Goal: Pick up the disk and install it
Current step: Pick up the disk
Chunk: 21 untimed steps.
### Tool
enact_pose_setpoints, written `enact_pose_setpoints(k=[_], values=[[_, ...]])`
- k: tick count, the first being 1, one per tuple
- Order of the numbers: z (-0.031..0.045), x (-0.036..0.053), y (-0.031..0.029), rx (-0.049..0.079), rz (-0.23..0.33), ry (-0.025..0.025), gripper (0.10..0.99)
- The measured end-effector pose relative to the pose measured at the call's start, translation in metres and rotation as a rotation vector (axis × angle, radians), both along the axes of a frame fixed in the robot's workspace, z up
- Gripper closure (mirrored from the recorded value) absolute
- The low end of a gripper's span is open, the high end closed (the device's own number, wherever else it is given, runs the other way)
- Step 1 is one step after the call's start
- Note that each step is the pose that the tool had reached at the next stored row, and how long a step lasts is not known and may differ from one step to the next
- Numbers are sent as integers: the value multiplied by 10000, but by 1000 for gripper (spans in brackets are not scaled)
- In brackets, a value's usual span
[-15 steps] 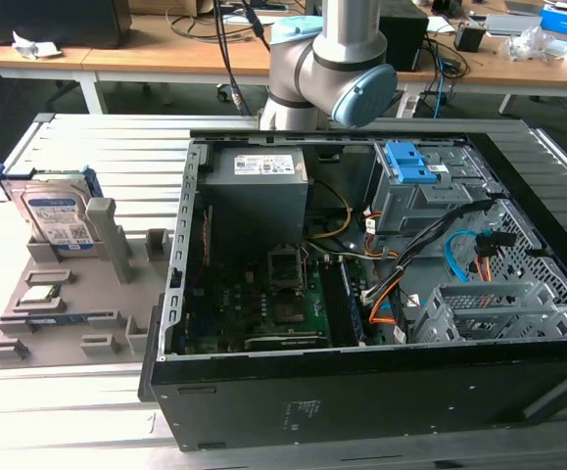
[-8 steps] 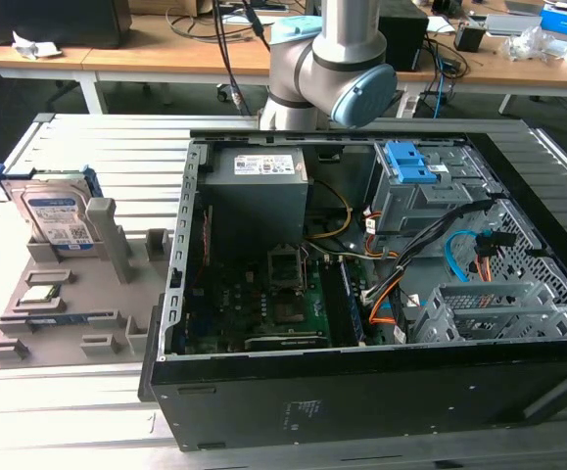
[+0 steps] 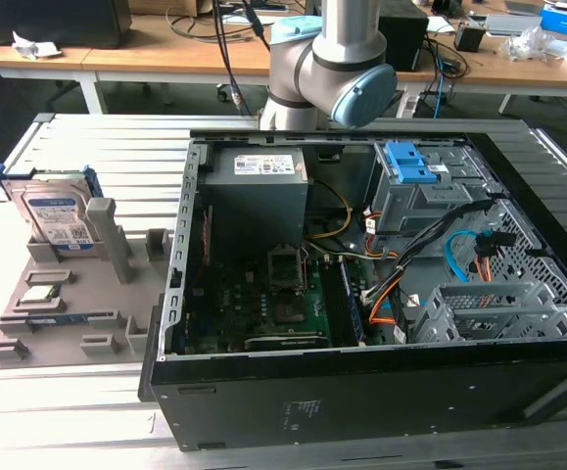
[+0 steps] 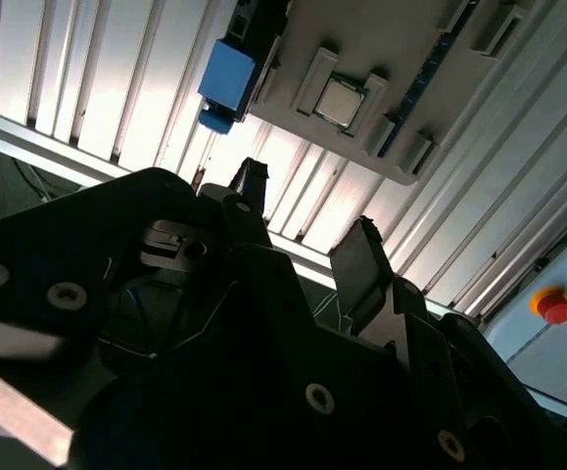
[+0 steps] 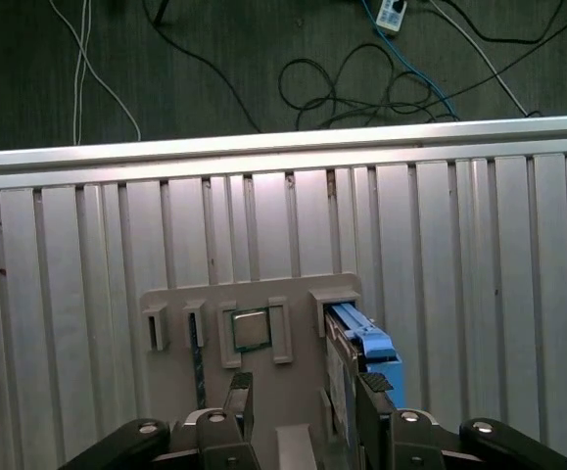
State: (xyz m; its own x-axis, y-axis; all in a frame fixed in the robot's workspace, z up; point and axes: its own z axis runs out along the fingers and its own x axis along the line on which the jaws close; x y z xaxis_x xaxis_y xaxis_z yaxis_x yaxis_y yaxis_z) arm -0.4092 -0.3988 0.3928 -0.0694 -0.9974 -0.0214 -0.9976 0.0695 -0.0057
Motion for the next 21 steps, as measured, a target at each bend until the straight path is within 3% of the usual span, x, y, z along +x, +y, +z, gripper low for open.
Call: enact_pose_setpoints(k=[2,4,6,17,21], values=[[0,3,9,0,0,-1,545],[0,9,57,-8,0,0,545],[0,21,164,-21,1,0,545],[-1,40,568,-30,1,1,545],[-6,42,605,-30,1,-1,545]])
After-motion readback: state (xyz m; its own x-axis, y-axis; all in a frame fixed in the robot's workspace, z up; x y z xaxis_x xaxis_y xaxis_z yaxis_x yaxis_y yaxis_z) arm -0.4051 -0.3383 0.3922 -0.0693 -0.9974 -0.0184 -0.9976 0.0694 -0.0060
